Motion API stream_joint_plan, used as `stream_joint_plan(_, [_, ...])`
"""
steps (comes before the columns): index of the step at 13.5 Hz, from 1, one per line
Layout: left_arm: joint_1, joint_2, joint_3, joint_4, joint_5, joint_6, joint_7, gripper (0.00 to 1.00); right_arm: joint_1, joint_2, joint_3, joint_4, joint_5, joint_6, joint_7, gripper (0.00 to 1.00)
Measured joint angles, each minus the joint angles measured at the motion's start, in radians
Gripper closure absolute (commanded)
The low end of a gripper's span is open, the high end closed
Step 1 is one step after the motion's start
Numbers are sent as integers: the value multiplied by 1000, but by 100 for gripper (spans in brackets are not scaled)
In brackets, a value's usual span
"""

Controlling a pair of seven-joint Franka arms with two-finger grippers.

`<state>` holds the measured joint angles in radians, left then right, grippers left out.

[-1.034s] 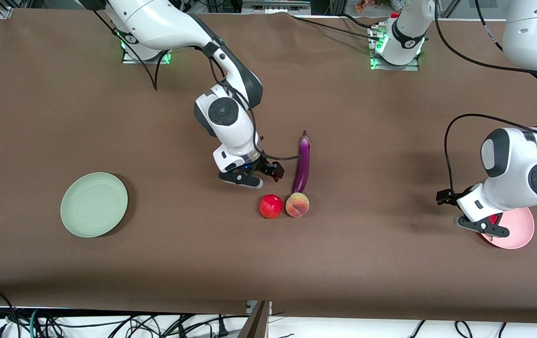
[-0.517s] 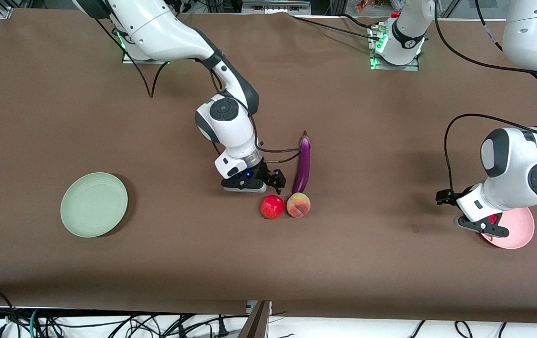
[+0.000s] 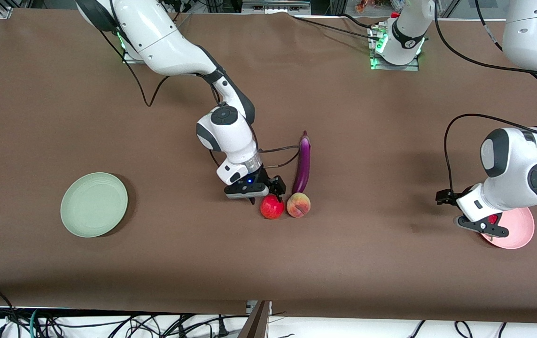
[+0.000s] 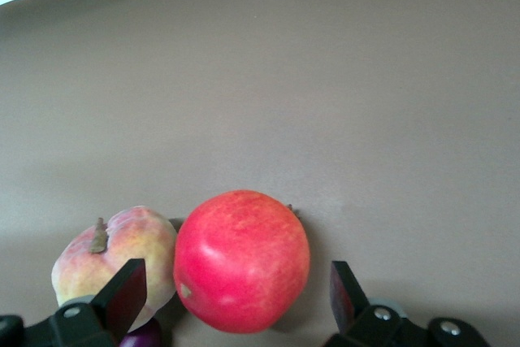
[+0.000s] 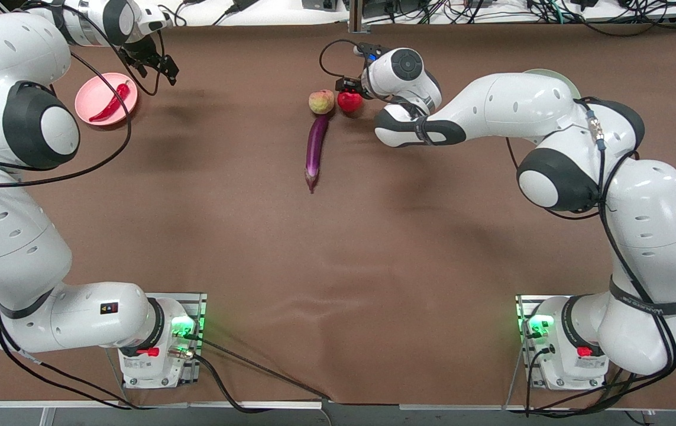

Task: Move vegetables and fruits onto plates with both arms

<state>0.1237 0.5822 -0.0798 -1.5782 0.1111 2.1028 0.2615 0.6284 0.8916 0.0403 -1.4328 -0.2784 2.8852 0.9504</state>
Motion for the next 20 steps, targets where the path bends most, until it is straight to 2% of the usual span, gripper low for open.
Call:
stream_joint_plan(9, [0,0,0,-1,0,0,0,0,17,68,-33,85,-2,2,-7,0])
stream_joint_plan(17, [0,0,0,-2,0,0,0,0,20,99,-37,101,-3,35,-14,2])
stream_joint_plan(19, [0,0,0,-2,0,0,0,0,20,104,-37,101,-3,42,-15,26])
stream_joint_plan(20, [0,1,0,-3,0,0,0,0,20,106,-37,102,-3,51,-19,43])
